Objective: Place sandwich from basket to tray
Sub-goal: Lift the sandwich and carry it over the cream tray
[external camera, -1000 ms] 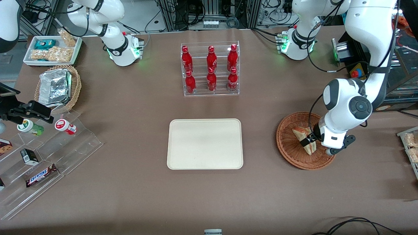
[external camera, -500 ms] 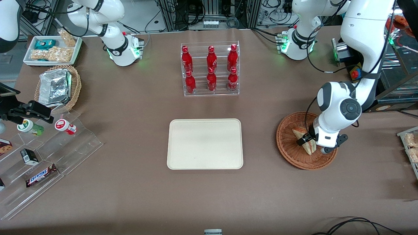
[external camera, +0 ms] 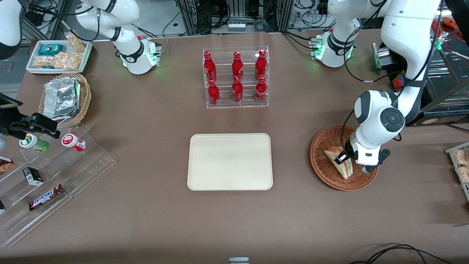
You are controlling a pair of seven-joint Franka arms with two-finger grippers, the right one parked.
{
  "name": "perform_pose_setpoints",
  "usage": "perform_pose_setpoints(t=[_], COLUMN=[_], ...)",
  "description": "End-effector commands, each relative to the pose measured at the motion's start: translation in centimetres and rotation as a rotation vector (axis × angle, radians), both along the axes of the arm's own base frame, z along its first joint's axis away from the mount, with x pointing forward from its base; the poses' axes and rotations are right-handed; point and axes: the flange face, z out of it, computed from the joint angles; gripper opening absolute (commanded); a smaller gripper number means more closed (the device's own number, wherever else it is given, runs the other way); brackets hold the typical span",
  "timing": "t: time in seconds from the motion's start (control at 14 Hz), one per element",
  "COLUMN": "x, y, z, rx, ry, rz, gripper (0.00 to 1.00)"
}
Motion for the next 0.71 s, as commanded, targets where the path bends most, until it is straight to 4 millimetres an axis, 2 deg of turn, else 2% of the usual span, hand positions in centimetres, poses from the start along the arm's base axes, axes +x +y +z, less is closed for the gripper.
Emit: perform_pose_setpoints(t=[0.0, 0.14, 0.21, 0.29, 0.43, 0.57, 0.64], x=[-0.5, -1.5, -2.7, -4.2, -6.0, -7.2, -7.2], y=[-7.0, -13.0, -17.2, -21.5, -27.8, -32.9, -35.1], z=[5.1, 6.8, 6.9, 6.1, 3.8, 2.0, 1.3], rx=[0.014, 0.017, 0.015, 0.016, 0.016, 0.009, 0.005], ry=[0.005, -0.009, -0.01, -0.004, 0.011, 0.016, 0.01], rz=[-0.131, -0.307, -0.393, -0.467, -0.566, -0.617, -0.627], gripper=[0.01, 0.03, 0.03, 0.04, 0.05, 0.06, 0.07])
